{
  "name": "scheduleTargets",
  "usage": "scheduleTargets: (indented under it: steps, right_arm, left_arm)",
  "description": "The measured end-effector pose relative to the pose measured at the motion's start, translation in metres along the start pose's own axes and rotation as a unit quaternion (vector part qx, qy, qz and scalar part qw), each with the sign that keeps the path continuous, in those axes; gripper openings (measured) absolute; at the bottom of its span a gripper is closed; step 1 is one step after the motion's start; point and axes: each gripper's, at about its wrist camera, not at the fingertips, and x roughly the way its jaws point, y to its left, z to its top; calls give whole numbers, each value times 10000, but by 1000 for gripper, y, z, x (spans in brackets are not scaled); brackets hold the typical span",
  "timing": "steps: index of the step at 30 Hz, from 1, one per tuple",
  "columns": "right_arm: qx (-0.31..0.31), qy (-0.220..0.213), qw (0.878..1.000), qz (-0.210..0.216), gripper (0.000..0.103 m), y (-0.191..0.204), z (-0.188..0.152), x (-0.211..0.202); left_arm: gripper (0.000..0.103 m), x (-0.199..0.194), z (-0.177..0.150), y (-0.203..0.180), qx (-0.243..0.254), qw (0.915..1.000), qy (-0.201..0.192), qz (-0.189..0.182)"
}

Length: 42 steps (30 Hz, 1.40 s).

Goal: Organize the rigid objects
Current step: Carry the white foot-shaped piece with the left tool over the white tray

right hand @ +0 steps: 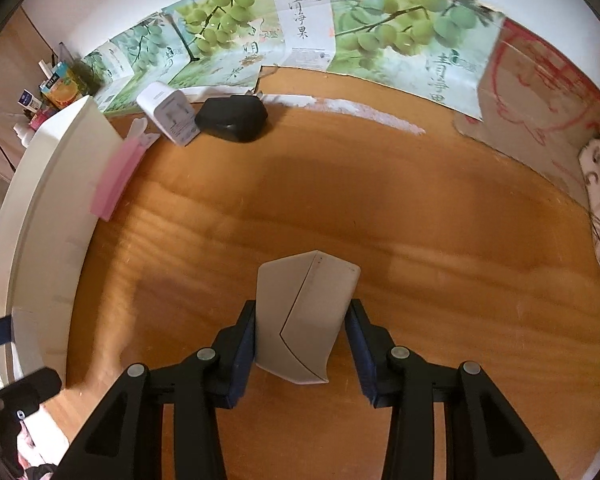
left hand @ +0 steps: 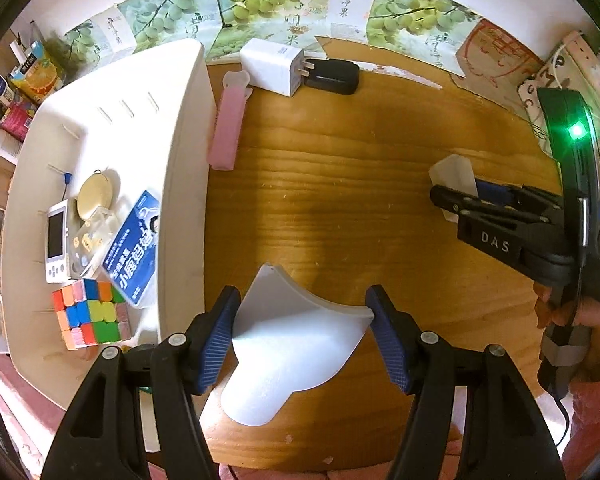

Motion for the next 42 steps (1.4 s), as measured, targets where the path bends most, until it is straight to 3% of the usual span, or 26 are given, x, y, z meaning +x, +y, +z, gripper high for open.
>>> scheduleTargets:
  steps: [16,29,42]
  right_arm:
    - [306,-781,9961,265,44,47,-25,-60]
    - [563,-1221,9901,412,44,108,-25,-89]
    - [509,-1531,9859,438,44,176,-24,-99]
  left_arm:
    - [68,-36,-16,28,757,9971,-119,17]
    - [68,-53,-13,78,1069,9942,-31,-105]
    - [68,-54,-11,143,1167,9929,-103,197]
